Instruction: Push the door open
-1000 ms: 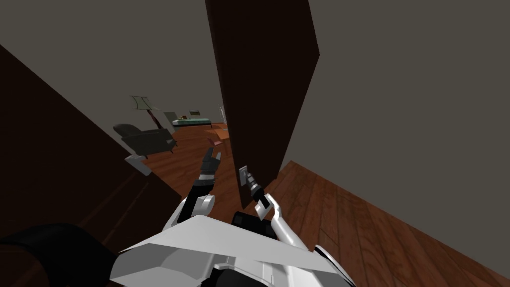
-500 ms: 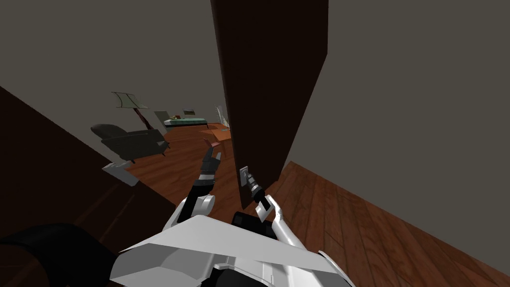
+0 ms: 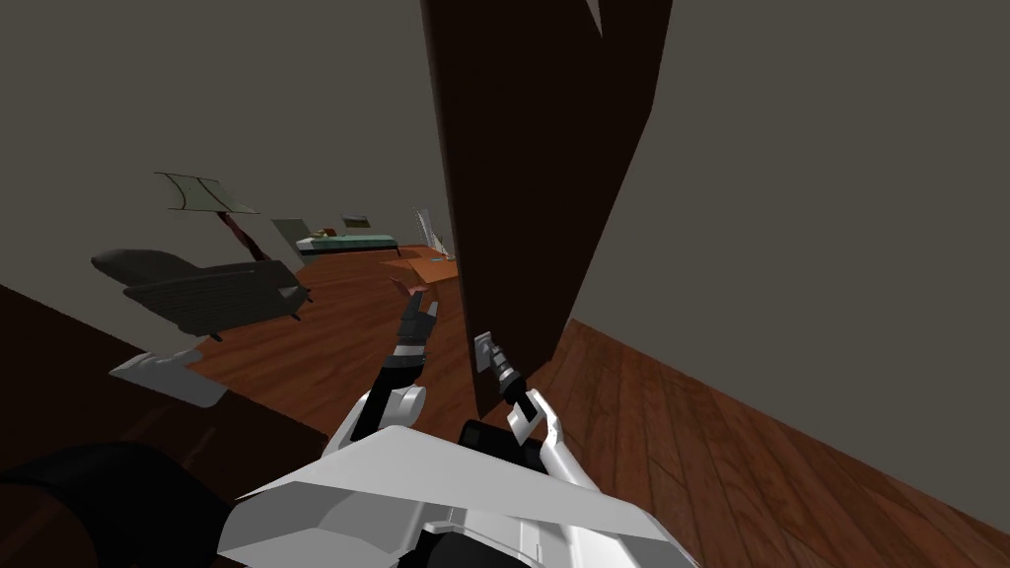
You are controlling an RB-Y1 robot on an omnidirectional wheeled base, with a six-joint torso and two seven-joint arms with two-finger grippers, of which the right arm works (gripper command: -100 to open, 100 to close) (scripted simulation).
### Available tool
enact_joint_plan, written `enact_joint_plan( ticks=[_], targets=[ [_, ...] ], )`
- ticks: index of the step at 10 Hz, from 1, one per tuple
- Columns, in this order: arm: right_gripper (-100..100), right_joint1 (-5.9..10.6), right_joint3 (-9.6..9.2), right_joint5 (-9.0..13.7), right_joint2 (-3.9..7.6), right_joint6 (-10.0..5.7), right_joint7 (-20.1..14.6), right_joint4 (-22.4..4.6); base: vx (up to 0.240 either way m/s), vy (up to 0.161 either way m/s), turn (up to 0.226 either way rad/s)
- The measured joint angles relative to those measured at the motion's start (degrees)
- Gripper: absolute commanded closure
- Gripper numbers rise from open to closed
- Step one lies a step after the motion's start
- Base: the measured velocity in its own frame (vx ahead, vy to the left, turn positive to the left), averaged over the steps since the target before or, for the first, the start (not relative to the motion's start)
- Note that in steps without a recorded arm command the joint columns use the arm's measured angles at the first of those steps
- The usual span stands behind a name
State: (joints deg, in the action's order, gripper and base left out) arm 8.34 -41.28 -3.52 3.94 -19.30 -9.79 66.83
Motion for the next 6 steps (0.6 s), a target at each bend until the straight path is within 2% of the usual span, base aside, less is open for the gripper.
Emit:
enact_joint_plan(
  ticks=[2, 3, 6],
  targets=[
    [100, -0.94, 1.19, -1.3, 0.33, 0.64, -0.6, 1.5, 0.104, 0.152, -0.156],
    [-100, -1.46, 1.69, -2.0, 0.29, 0.78, -0.8, 1.6, -0.074, 0.014, -0.067],
    [-100, -1.70, 0.85, -1.9, 0.63, 1.18, -1.2, 2.7, -0.156, -0.112, -0.007]
  ],
)
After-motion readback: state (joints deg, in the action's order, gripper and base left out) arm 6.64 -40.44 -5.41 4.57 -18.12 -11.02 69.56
